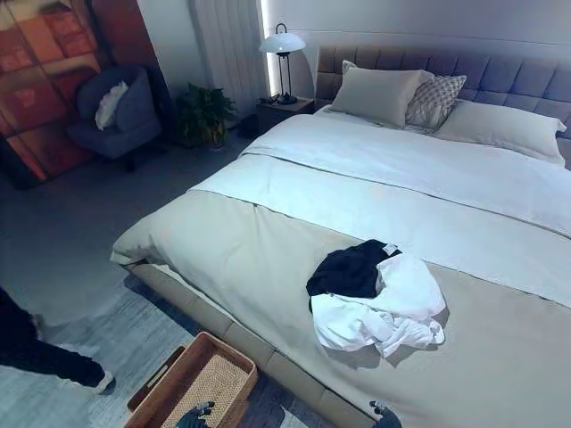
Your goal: Pick up clothes into the bucket
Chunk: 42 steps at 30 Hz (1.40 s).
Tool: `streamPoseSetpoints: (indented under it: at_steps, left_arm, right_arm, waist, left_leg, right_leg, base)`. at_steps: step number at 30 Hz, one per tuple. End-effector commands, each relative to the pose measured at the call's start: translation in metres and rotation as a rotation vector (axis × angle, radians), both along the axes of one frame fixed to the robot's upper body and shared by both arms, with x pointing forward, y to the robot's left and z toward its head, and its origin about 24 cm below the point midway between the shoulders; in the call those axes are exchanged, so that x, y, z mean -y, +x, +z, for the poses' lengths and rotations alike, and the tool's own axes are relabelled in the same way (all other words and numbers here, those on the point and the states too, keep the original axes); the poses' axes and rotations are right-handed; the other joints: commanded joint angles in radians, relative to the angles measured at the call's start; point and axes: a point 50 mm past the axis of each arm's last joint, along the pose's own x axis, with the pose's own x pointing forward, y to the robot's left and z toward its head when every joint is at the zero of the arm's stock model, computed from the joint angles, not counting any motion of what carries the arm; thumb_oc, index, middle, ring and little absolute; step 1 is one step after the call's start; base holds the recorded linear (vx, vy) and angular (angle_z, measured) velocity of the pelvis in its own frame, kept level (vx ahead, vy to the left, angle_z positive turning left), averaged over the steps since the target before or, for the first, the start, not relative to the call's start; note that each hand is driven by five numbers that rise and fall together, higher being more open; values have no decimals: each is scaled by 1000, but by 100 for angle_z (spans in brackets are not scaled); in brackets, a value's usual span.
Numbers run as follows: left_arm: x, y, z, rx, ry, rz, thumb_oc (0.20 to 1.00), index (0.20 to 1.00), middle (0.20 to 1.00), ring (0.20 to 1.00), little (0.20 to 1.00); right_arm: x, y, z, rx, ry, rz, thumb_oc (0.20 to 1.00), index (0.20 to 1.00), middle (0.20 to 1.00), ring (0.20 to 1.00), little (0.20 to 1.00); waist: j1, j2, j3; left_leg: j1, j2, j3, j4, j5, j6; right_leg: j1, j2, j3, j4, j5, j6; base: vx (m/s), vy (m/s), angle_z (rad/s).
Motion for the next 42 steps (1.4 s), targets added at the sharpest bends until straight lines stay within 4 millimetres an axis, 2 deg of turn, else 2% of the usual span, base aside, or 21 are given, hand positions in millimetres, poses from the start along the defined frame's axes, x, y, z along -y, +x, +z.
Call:
streamPoseSetpoints:
  at_steps: [1,8,14,20,21,22,24,25,26,27,29,30,31,33,34,36,37,38,39,40,42]
  left_arm:
    - [16,21,2,44,-61,34,1000,1000,1000,1000,1000]
    - [14,20,2,46,-57,51,1000,1000,1000,1000,1000]
    - [15,20,2,43,-51,39,1000,1000,1000,1000,1000]
    - [15,22,3,57,-47,29,1000,1000,1000,1000,1000]
    - [15,24,4,67,-47,28,1000,1000,1000,1000,1000]
    - [15,24,4,68,-47,28,1000,1000,1000,1000,1000]
    - [15,28,5,85,-47,24,1000,1000,1000,1000,1000]
    - [15,28,5,85,-47,24,1000,1000,1000,1000,1000]
    - [15,32,7,112,-42,24,1000,1000,1000,1000,1000]
    - [15,32,7,112,-42,24,1000,1000,1000,1000,1000]
    - [15,36,9,129,-42,32,1000,1000,1000,1000,1000]
    - [16,43,11,158,-41,32,1000,1000,1000,1000,1000]
    - [16,43,11,159,-41,32,1000,1000,1000,1000,1000]
    - [20,57,16,213,-27,17,1000,1000,1000,1000,1000]
    - [20,57,16,214,-27,17,1000,1000,1000,1000,1000]
    - [23,71,23,272,-10,1,1000,1000,1000,1000,1000]
    - [24,71,23,273,-10,1,1000,1000,1000,1000,1000]
    - [26,79,27,308,-4,-8,1000,1000,1000,1000,1000]
    - [26,79,27,309,-4,-8,1000,1000,1000,1000,1000]
    - [28,84,30,333,-7,-9,1000,1000,1000,1000,1000]
    - [31,88,32,349,-13,-3,1000,1000,1000,1000,1000]
  right_arm:
    - [-8,26,4,58,2,72,1000,1000,1000,1000,1000]
    - [-7,28,5,72,3,45,1000,1000,1000,1000,1000]
    - [-10,41,9,114,7,77,1000,1000,1000,1000,1000]
    - [-24,75,24,250,52,143,1000,1000,1000,1000,1000]
    - [-32,92,34,322,76,175,1000,1000,1000,1000,1000]
    - [-32,92,34,322,76,175,1000,1000,1000,1000,1000]
    - [-42,119,52,436,97,230,1000,1000,1000,1000,1000]
    - [-42,119,52,436,97,230,1000,1000,1000,1000,1000]
    - [-51,156,88,632,103,306,1000,1000,1000,1000,1000]
    - [-51,156,88,632,103,306,1000,1000,1000,1000,1000]
    - [-53,179,119,790,78,346,1000,1000,1000,1000,1000]
    - [-46,195,140,895,9,350,1000,1000,1000,1000,1000]
    - [-46,195,141,896,8,350,1000,1000,1000,1000,1000]
    - [-29,220,177,1095,-117,249,1000,1000,1000,1000,1000]
    - [-29,220,177,1096,-118,248,1000,1000,1000,1000,1000]
    - [-12,239,204,1225,-272,150,1000,1000,1000,1000,1000]
    - [-12,239,204,1226,-273,150,1000,1000,1000,1000,1000]
    - [6,246,220,1286,-370,58,1000,1000,1000,1000,1000]
    - [6,246,220,1287,-371,58,1000,1000,1000,1000,1000]
    - [20,251,230,1318,-407,-49,1000,1000,1000,1000,1000]
    - [31,252,235,1324,-444,-105,1000,1000,1000,1000,1000]
  waist:
    - [4,-68,20]
    - [6,-69,26]
    - [11,-70,29]
    - [19,-73,38]
    - [25,-73,45]
    - [24,-73,45]
    - [29,-73,56]
    - [29,-73,56]
    - [34,-70,73]
    - [33,-70,73]
    - [36,-67,85]
    - [40,-63,102]
    - [39,-63,102]
    - [44,-47,134]
    - [43,-47,133]
    - [48,-27,161]
    - [48,-26,161]
    - [50,-10,179]
    - [50,-10,179]
    - [50,5,190]
    - [51,15,197]
  left_leg:
    - [-10,-64,-15,40,-71,24]
    - [-14,-67,-20,44,-72,25]
    - [-16,-66,-26,45,-73,26]
    - [-26,-67,-38,48,-71,26]
    - [-33,-67,-43,50,-69,26]
    - [-34,-67,-44,50,-69,26]
    - [-48,-67,-51,54,-66,26]
    - [-48,-67,-51,54,-66,26]
    - [-67,-68,-61,57,-60,27]
    - [-68,-68,-61,58,-60,27]
    - [-81,-68,-68,59,-55,28]
    - [-102,-70,-79,62,-48,29]
    - [-103,-70,-79,63,-48,29]
    - [-145,-72,-97,67,-32,29]
    - [-147,-72,-98,68,-32,29]
    - [-179,-73,-112,69,-17,29]
    - [-180,-73,-112,69,-17,29]
    - [-199,-73,-117,68,-10,28]
    - [-201,-73,-117,69,-10,28]
    - [-217,-72,-119,68,-2,25]
    - [-225,-71,-119,69,0,24]
  right_leg:
    - [7,-55,-12,29,-24,54]
    - [6,-57,-16,34,-28,54]
    - [2,-57,-21,43,-34,53]
    - [-7,-59,-32,66,-44,50]
    - [-16,-59,-37,79,-48,49]
    - [-17,-59,-37,79,-48,49]
    - [-33,-61,-41,95,-53,48]
    - [-33,-61,-41,95,-53,48]
    - [-57,-62,-47,117,-57,47]
    - [-58,-62,-47,117,-58,47]
    - [-74,-63,-52,130,-61,47]
    - [-95,-65,-62,147,-65,46]
    - [-96,-66,-62,148,-65,46]
    - [-145,-70,-81,182,-71,43]
    - [-148,-71,-82,183,-72,43]
    - [-194,-74,-89,213,-76,40]
    - [-195,-74,-89,215,-77,40]
    - [-223,-78,-95,228,-78,38]
    - [-225,-78,-95,229,-79,38]
    - [-244,-79,-94,234,-78,37]
    - [-258,-79,-92,239,-78,35]
  base:
    - [127,31,-39]
    - [0,0,0]
    - [0,0,0]
    - [0,-3,6]
    - [-15,-6,16]
    - [-25,-8,16]
    - [-15,-3,4]
    - [-59,-3,2]
    - [-41,-2,3]
    - [-46,-2,13]
    - [-48,-3,19]
    - [-65,-6,14]
    - [-78,-8,19]
    - [-111,-1,29]
    - [-104,-3,29]
    - [-57,-18,15]
    - [-52,-33,7]
    - [-23,-20,8]
    - [-25,-38,12]
    - [-4,-18,11]
    - [1,-12,4]
